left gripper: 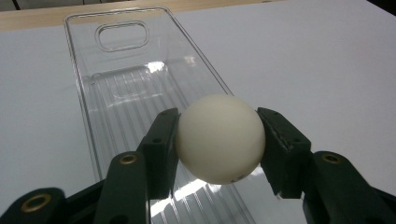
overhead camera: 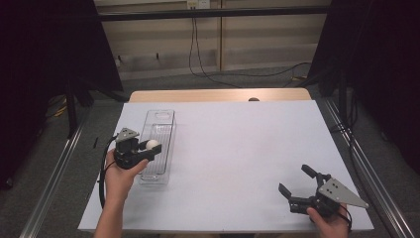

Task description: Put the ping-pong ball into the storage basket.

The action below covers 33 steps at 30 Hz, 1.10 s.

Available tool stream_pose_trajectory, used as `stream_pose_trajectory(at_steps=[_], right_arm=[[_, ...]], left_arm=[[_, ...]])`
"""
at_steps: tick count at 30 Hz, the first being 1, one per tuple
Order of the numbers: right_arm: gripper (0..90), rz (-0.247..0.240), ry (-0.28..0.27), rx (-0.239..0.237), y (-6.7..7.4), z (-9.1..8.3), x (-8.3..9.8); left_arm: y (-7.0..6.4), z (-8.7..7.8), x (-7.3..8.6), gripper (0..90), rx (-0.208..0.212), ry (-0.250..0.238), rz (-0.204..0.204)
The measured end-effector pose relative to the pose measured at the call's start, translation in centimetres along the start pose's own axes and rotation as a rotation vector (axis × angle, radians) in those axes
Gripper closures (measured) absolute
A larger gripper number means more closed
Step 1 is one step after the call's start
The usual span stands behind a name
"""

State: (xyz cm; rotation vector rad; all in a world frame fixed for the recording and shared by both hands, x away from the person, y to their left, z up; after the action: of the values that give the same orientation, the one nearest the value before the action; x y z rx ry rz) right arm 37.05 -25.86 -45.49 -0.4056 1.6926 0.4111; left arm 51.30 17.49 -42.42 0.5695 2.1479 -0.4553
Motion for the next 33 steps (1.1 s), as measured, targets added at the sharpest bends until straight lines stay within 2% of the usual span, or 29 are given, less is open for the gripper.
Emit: stream_pose_trajectory(at_steps=[2,7,33], right_arm=[[1.9,-0.001,-0.001,0.0,0.0,0.0,0.0],[1.9,0.0,-0.003,0.002,0.0,0.0,0.0],[1.9,-0.003,-0.002,0.003,0.0,0.0,0.0]], left_arm=[[0.1,0.0,0.1,51.3,-0.002,0.008,0.009],[0.1,0.3,0.2,51.2,-0.008,0.006,-0.007],[0.2,1.0,0.8,51.2,-0.024,0.032,0.016]])
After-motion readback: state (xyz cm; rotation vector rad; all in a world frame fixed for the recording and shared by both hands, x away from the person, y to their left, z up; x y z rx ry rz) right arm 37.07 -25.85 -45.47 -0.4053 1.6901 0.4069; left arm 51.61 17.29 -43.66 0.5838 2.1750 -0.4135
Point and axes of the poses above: each handheld gripper's, and its own axes: z roughly forward along the jaws, x roughly out of its underside, y roughly to its left, the point moved 7 cm from there along z, roughly forward along the jaws, and after that the axes turned 1 degree about z, right-handed, at the moved point
